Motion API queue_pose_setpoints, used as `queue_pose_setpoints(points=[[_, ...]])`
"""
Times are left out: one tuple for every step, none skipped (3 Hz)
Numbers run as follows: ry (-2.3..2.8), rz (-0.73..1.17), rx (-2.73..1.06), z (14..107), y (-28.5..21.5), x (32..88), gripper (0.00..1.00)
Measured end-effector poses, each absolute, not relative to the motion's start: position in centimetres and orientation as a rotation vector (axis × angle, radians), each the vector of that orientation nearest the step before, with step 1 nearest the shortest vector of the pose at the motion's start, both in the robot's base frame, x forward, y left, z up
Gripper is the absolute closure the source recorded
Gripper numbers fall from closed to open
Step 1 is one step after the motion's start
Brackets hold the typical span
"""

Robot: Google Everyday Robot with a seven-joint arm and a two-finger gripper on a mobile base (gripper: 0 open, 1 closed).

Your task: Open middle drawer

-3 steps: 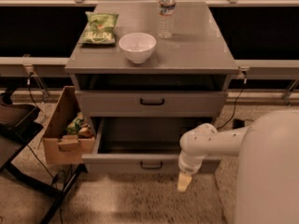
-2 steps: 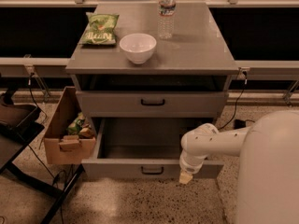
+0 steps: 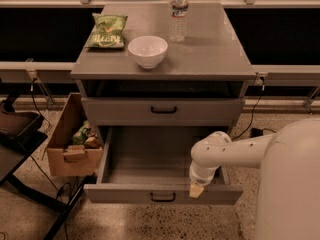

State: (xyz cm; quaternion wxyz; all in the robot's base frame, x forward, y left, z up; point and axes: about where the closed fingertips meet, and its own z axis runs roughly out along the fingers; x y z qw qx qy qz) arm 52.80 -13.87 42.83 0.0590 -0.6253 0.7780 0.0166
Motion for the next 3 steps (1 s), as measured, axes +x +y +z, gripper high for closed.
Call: queue_pose_setpoints(points=[[2.391, 0.033, -1.878, 43.35, -14.00, 50.77, 0.79], [2.403, 0.031, -1.873, 43.29, -14.19, 50.31, 0.60], [2.403, 0.031, -1.873, 43.29, -14.19, 50.31, 0.37]])
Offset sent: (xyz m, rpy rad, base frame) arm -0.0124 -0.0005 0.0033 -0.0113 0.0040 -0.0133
